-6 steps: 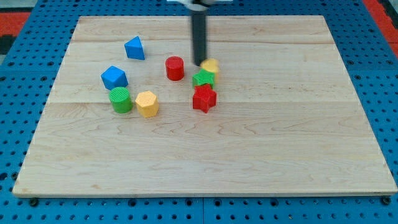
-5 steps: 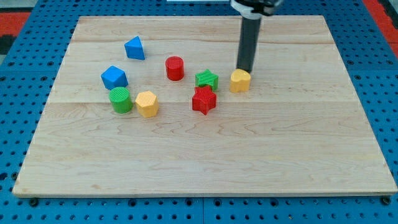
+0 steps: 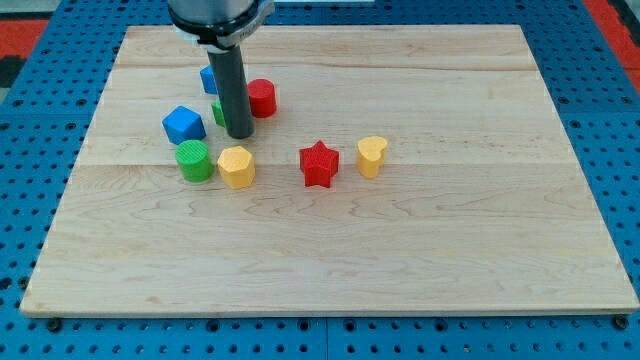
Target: Push the green star towards the top of the blue cube
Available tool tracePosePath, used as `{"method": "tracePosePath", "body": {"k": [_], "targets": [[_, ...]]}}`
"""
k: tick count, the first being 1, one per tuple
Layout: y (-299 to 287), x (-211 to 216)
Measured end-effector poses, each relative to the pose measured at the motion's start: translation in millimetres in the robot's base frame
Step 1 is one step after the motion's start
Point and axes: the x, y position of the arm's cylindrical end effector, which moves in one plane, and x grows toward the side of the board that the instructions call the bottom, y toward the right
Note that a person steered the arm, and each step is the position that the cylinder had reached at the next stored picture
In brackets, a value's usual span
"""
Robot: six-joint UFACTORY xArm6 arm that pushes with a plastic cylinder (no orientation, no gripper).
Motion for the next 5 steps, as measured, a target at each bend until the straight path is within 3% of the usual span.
{"method": "tracePosePath", "body": {"k": [3, 4, 5], "targets": [[26, -32], [-43, -32], [-34, -37]]}}
